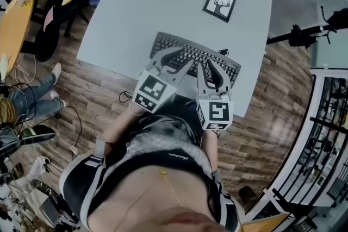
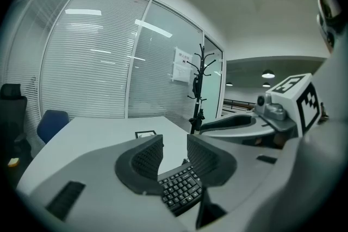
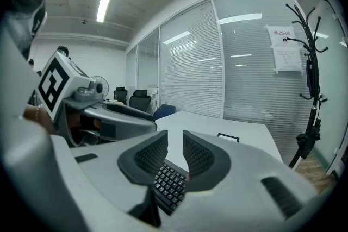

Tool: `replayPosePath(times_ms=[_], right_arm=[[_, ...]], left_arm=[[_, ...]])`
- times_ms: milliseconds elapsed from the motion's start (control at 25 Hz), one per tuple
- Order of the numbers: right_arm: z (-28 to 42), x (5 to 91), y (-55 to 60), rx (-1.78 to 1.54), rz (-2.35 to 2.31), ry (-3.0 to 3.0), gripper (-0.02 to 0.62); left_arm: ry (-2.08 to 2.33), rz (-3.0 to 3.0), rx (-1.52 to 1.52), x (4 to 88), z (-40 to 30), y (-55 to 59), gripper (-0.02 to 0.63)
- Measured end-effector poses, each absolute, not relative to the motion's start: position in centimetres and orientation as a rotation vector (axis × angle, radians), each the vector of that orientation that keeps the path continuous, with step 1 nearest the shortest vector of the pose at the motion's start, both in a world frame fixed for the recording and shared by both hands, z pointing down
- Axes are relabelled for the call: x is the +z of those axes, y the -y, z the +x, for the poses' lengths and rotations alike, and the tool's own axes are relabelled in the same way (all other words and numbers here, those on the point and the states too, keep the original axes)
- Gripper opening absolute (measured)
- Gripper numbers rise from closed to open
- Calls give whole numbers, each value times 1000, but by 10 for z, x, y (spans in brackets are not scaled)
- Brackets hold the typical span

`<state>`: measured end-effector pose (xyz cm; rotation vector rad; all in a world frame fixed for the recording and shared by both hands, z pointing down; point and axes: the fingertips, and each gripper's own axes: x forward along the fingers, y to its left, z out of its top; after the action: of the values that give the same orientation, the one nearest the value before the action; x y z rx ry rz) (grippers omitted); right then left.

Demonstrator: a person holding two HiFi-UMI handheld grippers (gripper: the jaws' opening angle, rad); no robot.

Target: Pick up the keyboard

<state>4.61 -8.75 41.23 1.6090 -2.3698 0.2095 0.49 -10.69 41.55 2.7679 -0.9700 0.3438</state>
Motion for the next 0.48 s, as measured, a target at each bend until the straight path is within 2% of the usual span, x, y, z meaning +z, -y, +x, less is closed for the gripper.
replayPosePath(times_ms=[480], right_arm=[[60, 424, 93, 227, 1597, 2347, 87]], left_arm=[[986, 2745, 385, 428, 10, 115, 115]])
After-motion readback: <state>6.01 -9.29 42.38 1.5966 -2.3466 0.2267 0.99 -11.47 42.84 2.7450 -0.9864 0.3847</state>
